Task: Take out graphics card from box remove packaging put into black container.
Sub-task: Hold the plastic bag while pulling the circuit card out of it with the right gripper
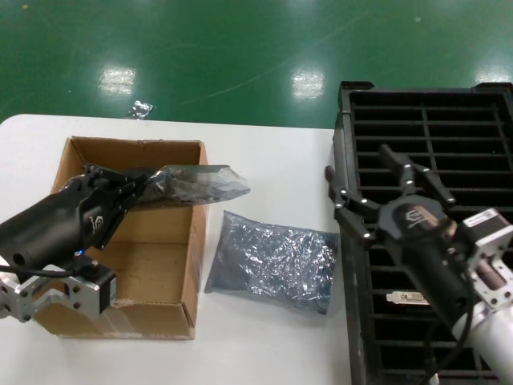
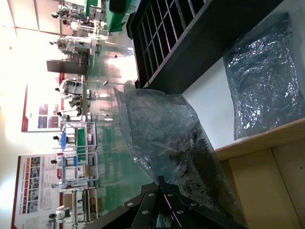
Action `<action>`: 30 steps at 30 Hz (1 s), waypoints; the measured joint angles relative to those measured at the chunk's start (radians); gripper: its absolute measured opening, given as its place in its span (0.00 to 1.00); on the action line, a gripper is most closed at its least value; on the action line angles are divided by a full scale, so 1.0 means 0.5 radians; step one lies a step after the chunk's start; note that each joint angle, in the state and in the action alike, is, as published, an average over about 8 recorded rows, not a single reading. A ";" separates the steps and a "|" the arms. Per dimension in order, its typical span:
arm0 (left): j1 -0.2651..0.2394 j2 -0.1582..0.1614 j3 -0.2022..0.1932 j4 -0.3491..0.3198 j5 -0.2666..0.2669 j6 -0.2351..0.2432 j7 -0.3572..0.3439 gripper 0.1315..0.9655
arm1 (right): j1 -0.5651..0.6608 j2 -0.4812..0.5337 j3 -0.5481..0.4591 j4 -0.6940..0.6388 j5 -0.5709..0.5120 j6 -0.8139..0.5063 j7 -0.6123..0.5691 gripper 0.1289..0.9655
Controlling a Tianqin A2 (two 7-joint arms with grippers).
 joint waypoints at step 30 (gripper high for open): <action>0.000 0.000 0.000 0.000 0.000 0.000 0.000 0.01 | 0.325 -0.175 -0.301 -0.268 -0.704 -0.376 0.161 0.02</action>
